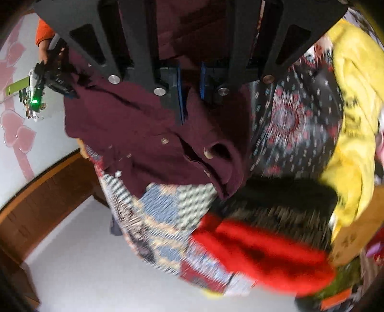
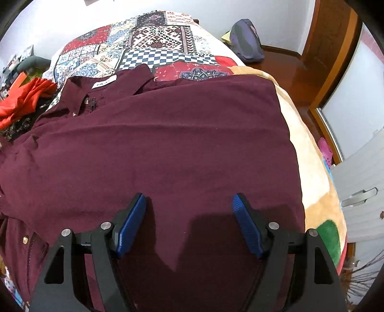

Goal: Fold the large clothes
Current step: 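Grasp the shirt's sleeve with the left tool and lift it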

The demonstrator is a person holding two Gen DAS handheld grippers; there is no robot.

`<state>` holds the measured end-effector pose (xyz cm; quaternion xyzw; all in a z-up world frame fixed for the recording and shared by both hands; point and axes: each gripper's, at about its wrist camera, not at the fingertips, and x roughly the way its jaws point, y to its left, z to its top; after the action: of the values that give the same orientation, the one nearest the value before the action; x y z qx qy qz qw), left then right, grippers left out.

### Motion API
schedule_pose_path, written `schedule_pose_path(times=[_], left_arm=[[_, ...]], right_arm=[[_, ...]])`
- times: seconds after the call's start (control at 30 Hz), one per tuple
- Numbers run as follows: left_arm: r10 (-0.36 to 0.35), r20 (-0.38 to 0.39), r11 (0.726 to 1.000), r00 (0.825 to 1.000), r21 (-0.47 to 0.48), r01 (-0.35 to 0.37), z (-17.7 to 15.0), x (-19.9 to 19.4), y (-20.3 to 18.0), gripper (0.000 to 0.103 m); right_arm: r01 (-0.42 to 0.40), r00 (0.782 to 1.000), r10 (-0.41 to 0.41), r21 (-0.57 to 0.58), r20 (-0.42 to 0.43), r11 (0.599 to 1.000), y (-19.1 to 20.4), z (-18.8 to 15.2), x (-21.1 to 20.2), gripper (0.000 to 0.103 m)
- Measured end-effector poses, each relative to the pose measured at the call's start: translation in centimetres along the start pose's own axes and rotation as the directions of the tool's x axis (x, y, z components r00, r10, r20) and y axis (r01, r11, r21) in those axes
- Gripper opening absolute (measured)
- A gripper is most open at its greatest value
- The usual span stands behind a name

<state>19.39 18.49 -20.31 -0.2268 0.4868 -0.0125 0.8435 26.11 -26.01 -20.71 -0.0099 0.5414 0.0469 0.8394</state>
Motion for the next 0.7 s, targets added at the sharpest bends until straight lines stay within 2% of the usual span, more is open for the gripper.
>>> schedule_pose_path(times=[0.07, 0.17, 0.2, 0.27, 0.3, 0.33, 0.47, 0.6, 0.7], left_arm=[[0.012, -0.035, 1.0, 0.999, -0.028, -0.013, -1.2, 1.1, 1.5, 0.026], [0.005, -0.081, 0.998, 0.997, -0.058, -0.009, -2.7, 2.5, 3.4, 0.036], [0.019, -0.092, 0.998, 0.996, -0.061, -0.024, -3.2, 3.0, 3.8, 0.036], [0.172, -0.092, 0.984, 0.981, -0.019, -0.174, -3.9, 3.6, 4.3, 0.035], [0.248, -0.082, 0.969, 0.965, 0.018, -0.248, -4.3, 3.7, 4.5, 0.035], [0.281, -0.081, 0.96, 0.956, 0.04, -0.278, -4.7, 3.8, 4.7, 0.035], [0.304, -0.069, 0.95, 0.95, 0.093, -0.298, -5.0, 2.5, 5.1, 0.035], [0.323, -0.024, 0.938, 0.946, 0.143, -0.317, -3.6, 0.7, 4.7, 0.038], [0.296, 0.008, 0.946, 0.955, 0.139, -0.294, -1.6, -0.1, 4.6, 0.052]], right_arm=[[0.013, 1.0, -0.013, -0.005, 0.002, 1.0, 0.2, -0.1, 0.1, 0.073], [0.034, 0.999, -0.034, -0.013, 0.002, 0.999, 0.6, -0.1, 0.3, 0.073], [0.039, 0.999, -0.039, -0.014, 0.002, 0.999, 0.7, -0.1, 0.4, 0.073], [0.046, 0.999, -0.046, -0.015, 0.001, 0.999, 0.8, -0.1, 0.5, 0.073], [0.048, 0.999, -0.048, -0.016, 0.001, 0.999, 0.8, -0.1, 0.5, 0.073], [0.049, 0.999, -0.049, -0.016, 0.001, 0.999, 0.8, -0.1, 0.4, 0.073], [0.044, 0.999, -0.045, -0.021, -0.016, 0.999, 0.8, 0.3, 0.3, 0.073], [0.037, 0.999, -0.037, -0.045, -0.015, 0.998, 0.9, 1.1, -0.2, 0.073], [0.031, 0.999, -0.03, -0.049, 0.03, 0.998, 0.7, 2.2, -1.4, 0.073]])
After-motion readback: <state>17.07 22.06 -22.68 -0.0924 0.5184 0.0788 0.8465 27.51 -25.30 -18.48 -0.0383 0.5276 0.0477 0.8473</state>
